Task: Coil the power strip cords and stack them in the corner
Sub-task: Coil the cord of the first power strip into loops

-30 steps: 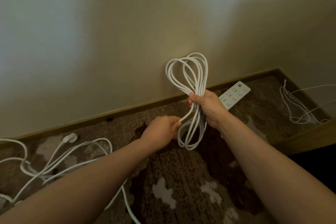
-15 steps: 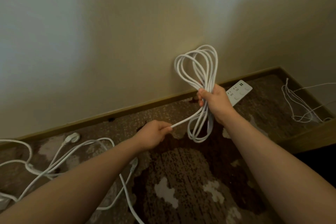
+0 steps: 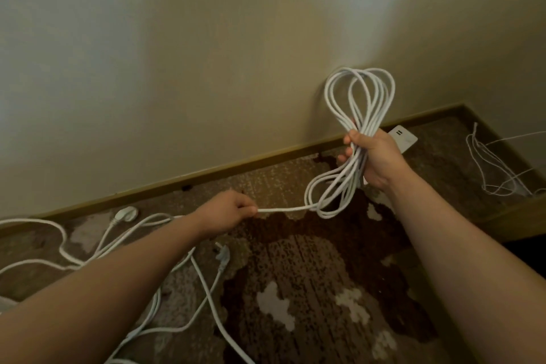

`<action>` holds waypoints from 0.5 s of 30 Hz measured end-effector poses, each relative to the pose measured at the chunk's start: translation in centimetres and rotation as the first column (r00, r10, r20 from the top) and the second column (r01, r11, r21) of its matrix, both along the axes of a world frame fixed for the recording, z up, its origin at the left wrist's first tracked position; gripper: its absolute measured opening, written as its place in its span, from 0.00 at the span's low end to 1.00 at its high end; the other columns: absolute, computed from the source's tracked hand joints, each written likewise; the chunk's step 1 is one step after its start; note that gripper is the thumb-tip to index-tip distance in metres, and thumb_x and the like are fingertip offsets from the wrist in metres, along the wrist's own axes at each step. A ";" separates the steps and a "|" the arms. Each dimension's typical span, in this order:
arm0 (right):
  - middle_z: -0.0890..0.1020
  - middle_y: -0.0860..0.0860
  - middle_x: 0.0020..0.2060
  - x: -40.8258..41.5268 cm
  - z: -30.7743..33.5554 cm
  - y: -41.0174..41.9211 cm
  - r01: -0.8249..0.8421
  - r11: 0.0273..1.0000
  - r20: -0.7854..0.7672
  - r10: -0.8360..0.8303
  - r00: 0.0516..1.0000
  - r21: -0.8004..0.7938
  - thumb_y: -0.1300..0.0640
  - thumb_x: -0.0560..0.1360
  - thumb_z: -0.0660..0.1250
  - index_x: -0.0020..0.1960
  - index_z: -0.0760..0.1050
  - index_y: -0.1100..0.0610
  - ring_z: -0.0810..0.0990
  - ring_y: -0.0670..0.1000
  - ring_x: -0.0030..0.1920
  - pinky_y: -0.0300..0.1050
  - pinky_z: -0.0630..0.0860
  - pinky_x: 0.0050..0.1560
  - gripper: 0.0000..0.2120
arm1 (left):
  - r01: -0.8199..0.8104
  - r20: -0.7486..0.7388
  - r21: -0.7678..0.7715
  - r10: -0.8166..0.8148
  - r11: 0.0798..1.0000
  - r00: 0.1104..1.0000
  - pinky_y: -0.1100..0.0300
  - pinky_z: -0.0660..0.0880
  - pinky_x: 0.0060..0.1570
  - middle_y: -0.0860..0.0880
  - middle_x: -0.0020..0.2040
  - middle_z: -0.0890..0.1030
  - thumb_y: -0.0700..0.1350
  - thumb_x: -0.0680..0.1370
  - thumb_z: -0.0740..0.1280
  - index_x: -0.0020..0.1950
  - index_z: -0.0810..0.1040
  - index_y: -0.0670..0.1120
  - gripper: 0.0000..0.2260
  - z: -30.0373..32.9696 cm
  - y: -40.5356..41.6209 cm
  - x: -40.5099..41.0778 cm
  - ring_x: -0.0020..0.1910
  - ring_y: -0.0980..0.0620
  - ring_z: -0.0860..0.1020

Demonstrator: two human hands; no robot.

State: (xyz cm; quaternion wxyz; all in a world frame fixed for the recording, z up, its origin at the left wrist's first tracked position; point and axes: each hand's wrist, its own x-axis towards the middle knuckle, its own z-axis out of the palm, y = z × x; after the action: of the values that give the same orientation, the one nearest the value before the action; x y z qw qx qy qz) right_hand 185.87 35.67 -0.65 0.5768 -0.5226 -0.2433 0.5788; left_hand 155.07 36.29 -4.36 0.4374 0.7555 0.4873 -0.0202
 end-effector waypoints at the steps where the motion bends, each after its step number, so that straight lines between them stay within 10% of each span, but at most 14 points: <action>1: 0.77 0.52 0.35 0.0 0.1 -0.1 -0.028 1.000 0.001 0.028 1.000 0.013 0.64 0.80 0.62 0.57 0.74 0.57 0.74 0.48 0.29 0.46 0.77 0.35 0.07 | 0.015 -0.007 0.002 -0.015 1.000 1.000 0.59 0.72 0.47 0.51 0.47 0.83 0.47 0.79 0.64 0.47 0.83 0.51 0.08 -0.2 -0.2 0.0 0.46 0.53 0.79; 15: 0.71 0.54 0.31 1.9 0.8 -0.6 -0.281 0.958 0.335 0.283 0.898 -0.057 0.66 0.81 0.61 0.58 0.73 0.62 0.65 0.47 0.23 0.39 0.65 0.24 0.07 | -0.194 0.012 -0.355 0.212 0.915 0.977 0.63 0.61 0.26 0.51 0.26 0.69 0.48 0.76 0.66 0.34 0.79 0.48 0.12 2.0 4.2 -6.5 0.24 0.55 0.65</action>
State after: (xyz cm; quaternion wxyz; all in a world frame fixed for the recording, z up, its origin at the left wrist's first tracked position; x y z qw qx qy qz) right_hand 187.78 35.10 0.19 0.4341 -0.5761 -0.4101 0.5580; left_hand 148.59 40.49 -2.36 0.5772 0.6107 0.5405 -0.0424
